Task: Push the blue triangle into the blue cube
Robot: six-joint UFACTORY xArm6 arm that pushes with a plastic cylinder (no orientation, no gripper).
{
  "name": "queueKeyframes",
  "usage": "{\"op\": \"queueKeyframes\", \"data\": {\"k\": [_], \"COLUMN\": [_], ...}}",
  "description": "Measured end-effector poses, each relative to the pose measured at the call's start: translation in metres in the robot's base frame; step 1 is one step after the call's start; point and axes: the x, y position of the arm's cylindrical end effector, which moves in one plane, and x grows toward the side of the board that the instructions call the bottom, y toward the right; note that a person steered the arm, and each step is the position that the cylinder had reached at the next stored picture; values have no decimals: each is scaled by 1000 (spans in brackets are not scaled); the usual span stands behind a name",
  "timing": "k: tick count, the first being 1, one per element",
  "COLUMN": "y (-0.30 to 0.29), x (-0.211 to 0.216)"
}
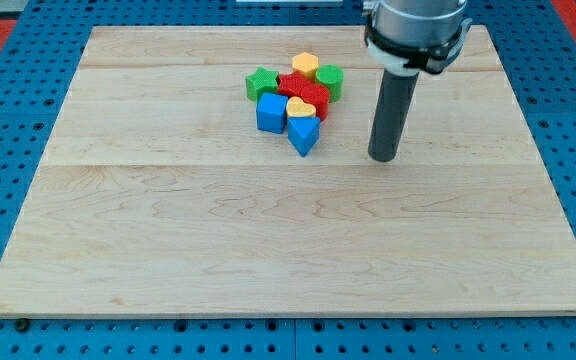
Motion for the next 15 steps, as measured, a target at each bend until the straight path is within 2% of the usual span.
{"op": "queueKeyframes", "data": {"k": [1,2,5,9,11,13,15], "y": [-10,-31,-74,-88,-84,-86,-124], "x": [14,9,-35,-49,-42,-17,-17]}}
